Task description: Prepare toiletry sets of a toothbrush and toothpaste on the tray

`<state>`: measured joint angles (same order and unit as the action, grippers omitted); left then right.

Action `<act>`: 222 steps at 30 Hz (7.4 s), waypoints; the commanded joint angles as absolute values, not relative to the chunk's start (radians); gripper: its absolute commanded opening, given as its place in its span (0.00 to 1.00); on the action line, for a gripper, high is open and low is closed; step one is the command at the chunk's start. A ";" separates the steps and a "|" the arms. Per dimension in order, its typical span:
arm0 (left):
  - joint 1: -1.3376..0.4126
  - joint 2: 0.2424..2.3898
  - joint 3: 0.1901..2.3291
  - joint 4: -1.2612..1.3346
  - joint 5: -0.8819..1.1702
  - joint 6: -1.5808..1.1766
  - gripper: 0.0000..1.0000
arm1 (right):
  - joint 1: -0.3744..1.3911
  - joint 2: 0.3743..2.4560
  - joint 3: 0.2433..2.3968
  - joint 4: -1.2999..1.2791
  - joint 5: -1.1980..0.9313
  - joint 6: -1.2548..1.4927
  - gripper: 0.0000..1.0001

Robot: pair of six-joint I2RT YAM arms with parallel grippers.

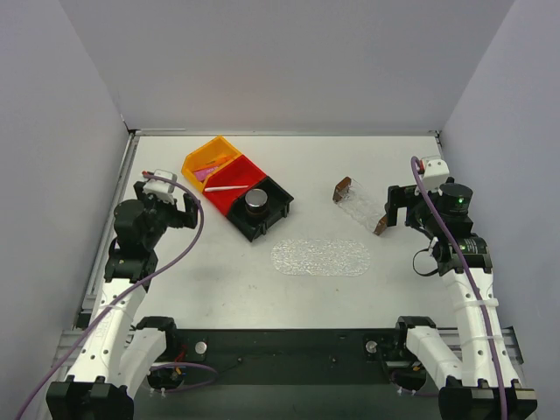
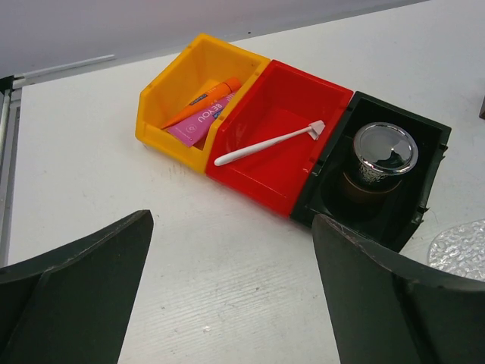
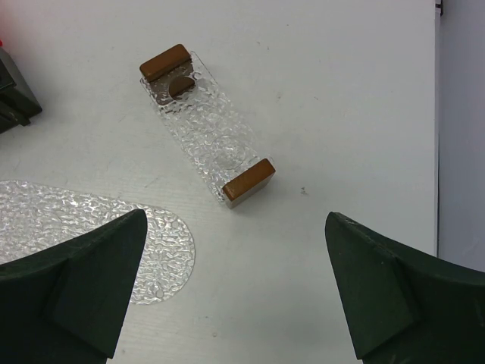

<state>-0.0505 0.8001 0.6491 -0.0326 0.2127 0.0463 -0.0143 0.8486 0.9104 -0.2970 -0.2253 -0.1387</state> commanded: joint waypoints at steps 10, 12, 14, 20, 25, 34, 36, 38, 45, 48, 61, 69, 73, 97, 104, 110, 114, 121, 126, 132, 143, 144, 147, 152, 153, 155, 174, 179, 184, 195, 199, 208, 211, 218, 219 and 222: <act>-0.051 0.799 0.644 0.034 0.202 0.051 0.97 | -0.021 0.853 0.913 -0.281 -0.247 -0.149 0.98; -0.051 0.796 0.644 0.034 0.206 0.054 0.97 | -0.021 0.854 0.916 -0.281 -0.245 -0.146 0.98; -0.051 0.796 0.643 0.032 0.204 0.055 0.97 | -0.021 0.856 0.920 -0.281 -0.247 -0.141 0.98; -0.051 0.801 0.652 0.003 0.270 0.094 0.97 | -0.021 0.902 0.972 -0.345 -0.302 -0.146 0.98; -0.051 0.822 0.689 -0.069 0.305 0.109 0.97 | -0.021 0.994 1.051 -0.428 -0.314 -0.149 0.94; -0.051 0.830 0.687 -0.077 0.330 0.115 0.98 | -0.006 1.138 1.207 -0.532 -0.287 -0.236 0.95; -0.051 0.827 0.686 -0.078 0.331 0.117 0.97 | -0.006 1.188 1.242 -0.563 -0.273 -0.282 0.95; -0.051 0.824 0.683 -0.077 0.333 0.120 0.97 | 0.023 1.242 1.262 -0.581 -0.255 -0.337 0.95; -0.051 0.824 0.681 -0.078 0.336 0.126 0.97 | 0.046 1.410 1.316 -0.612 -0.221 -0.468 0.98; -0.051 0.825 0.680 -0.075 0.333 0.129 0.97 | 0.048 1.471 1.336 -0.620 -0.247 -0.528 1.00; -0.051 0.841 0.670 -0.067 0.318 0.144 0.98 | 0.049 1.741 1.489 -0.710 -0.339 -0.698 1.00; -0.051 0.841 0.658 -0.054 0.314 0.155 0.97 | 0.064 1.838 1.520 -0.713 -0.345 -0.742 1.00; -0.051 0.844 0.655 -0.049 0.311 0.160 0.98 | 0.071 1.882 1.540 -0.713 -0.333 -0.755 1.00; -0.051 0.836 0.644 -0.040 0.304 0.176 0.97 | 0.104 2.023 1.591 -0.713 -0.299 -0.761 0.87; -0.051 0.828 0.638 -0.034 0.304 0.178 0.97 | 0.118 1.980 1.562 -0.712 -0.278 -0.755 0.60; -0.051 0.818 0.635 -0.035 0.304 0.179 0.97 | 0.124 1.919 1.526 -0.712 -0.256 -0.761 0.40; -0.049 0.819 0.635 -0.037 0.304 0.179 0.97 | 0.138 1.856 1.477 -0.713 -0.261 -0.779 0.29; -0.049 0.831 0.638 -0.040 0.298 0.187 0.98 | 0.164 1.709 1.372 -0.716 -0.299 -0.824 0.22; -0.049 0.838 0.640 -0.043 0.295 0.190 0.97 | 0.186 1.608 1.302 -0.732 -0.366 -0.851 0.19; -0.049 0.838 0.638 -0.040 0.288 0.201 0.97 | 0.262 1.537 1.200 -0.767 -0.393 -0.916 0.15; -0.049 0.841 0.629 -0.041 0.316 0.199 0.97 | 0.385 1.491 1.095 -0.769 -0.445 -1.054 0.08; -0.049 0.841 0.629 -0.041 0.316 0.198 0.97 | 0.391 1.485 1.091 -0.769 -0.451 -1.066 0.08; -0.049 0.841 0.626 -0.037 0.316 0.198 0.97 | 0.410 1.494 1.086 -0.772 -0.463 -1.107 0.07; -0.049 0.844 0.621 -0.032 0.316 0.201 0.97 | 0.431 1.520 1.106 -0.782 -0.468 -1.179 0.07; -0.049 0.844 0.621 -0.031 0.314 0.204 0.97 | 0.434 1.537 1.114 -0.790 -0.469 -1.187 0.07; -0.049 0.844 0.618 -0.029 0.313 0.204 0.98 | 0.439 1.557 1.124 -0.798 -0.471 -1.210 0.07; -0.049 0.851 0.607 -0.014 0.314 0.212 0.98 | 0.451 1.664 1.177 -0.788 -0.477 -1.204 0.08; -0.049 0.847 0.607 -0.014 0.318 0.212 0.97 | 0.451 1.666 1.180 -0.779 -0.472 -1.178 0.08; -0.049 0.841 0.606 -0.014 0.321 0.212 0.97 | 0.454 1.660 1.166 -0.772 -0.468 -1.163 0.08; -0.049 0.828 0.604 -0.014 0.322 0.212 0.97 | 0.456 1.644 1.131 -0.750 -0.456 -1.158 0.09; -0.049 0.828 0.603 -0.014 0.324 0.210 0.97 | 0.456 1.647 1.121 -0.744 -0.445 -1.166 0.10; -0.049 0.831 0.601 -0.014 0.321 0.212 0.97 | 0.456 1.646 1.100 -0.733 -0.434 -1.177 0.14; -0.049 0.831 0.600 -0.015 0.319 0.212 0.97 | 0.456 1.649 1.098 -0.733 -0.425 -1.183 0.18; -0.049 0.828 0.597 -0.014 0.318 0.213 0.97 | 0.456 1.651 1.101 -0.729 -0.416 -1.174 0.31; -0.049 0.828 0.597 -0.014 0.318 0.215 0.97 | 0.456 1.649 1.100 -0.727 -0.414 -1.173 0.34; -0.049 0.828 0.597 -0.014 0.318 0.215 0.97 | 0.456 1.643 1.101 -0.727 -0.408 -1.167 0.47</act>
<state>-0.0505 0.8440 0.5961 -0.0566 0.3038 0.1986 0.4477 1.6661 1.1145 -0.7013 -0.4221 -1.1599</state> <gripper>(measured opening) 0.975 0.716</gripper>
